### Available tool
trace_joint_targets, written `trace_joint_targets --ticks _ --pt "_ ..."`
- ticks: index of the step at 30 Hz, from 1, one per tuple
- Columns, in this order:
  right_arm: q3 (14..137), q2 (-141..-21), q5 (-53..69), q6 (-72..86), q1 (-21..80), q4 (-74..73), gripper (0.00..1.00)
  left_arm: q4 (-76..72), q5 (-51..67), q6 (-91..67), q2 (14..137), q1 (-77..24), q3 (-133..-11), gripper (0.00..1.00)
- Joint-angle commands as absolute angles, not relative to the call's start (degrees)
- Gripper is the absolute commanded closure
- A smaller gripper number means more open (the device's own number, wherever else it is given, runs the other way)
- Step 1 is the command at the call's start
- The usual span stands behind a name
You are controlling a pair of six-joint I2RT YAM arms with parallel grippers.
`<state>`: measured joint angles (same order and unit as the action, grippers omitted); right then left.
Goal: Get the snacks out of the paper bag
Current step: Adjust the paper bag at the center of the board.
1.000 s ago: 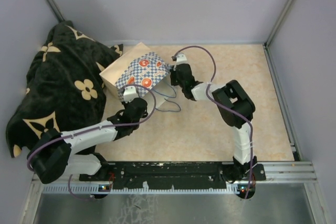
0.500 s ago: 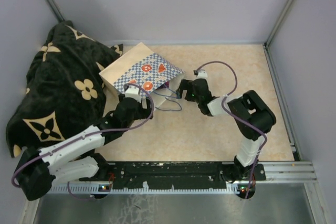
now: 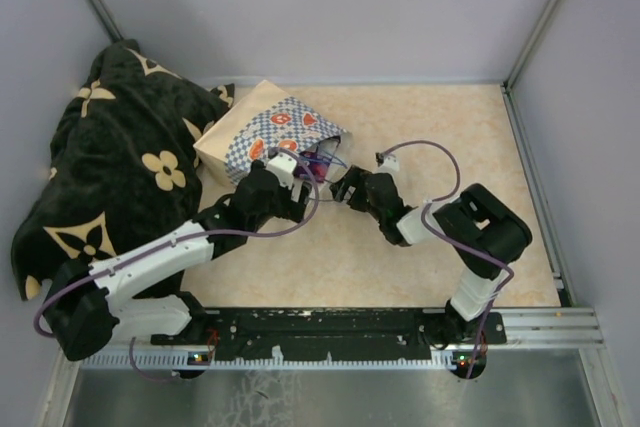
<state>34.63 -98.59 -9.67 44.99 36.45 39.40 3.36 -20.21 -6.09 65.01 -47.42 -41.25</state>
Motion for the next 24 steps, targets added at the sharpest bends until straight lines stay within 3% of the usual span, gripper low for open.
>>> trace_joint_targets --ticks 1,7,15,24 --pt "33.24 -96.13 -9.49 54.23 38.08 47.34 0.22 -0.27 -18.34 -2.14 68.53 -49.20 -47.01 0.00" --pt "34.17 -95.94 -11.31 55.48 37.82 48.72 0.28 1.29 -20.24 -3.31 66.71 -49.94 -45.25 0.00" --pt "36.37 -89.64 -24.43 52.44 35.82 30.50 0.25 6.76 -23.62 -6.67 59.65 -50.03 -42.81 0.00" --pt "43.32 -93.97 -14.19 49.32 34.33 33.30 0.37 6.36 -21.78 -6.96 55.82 -50.04 -43.48 0.00"
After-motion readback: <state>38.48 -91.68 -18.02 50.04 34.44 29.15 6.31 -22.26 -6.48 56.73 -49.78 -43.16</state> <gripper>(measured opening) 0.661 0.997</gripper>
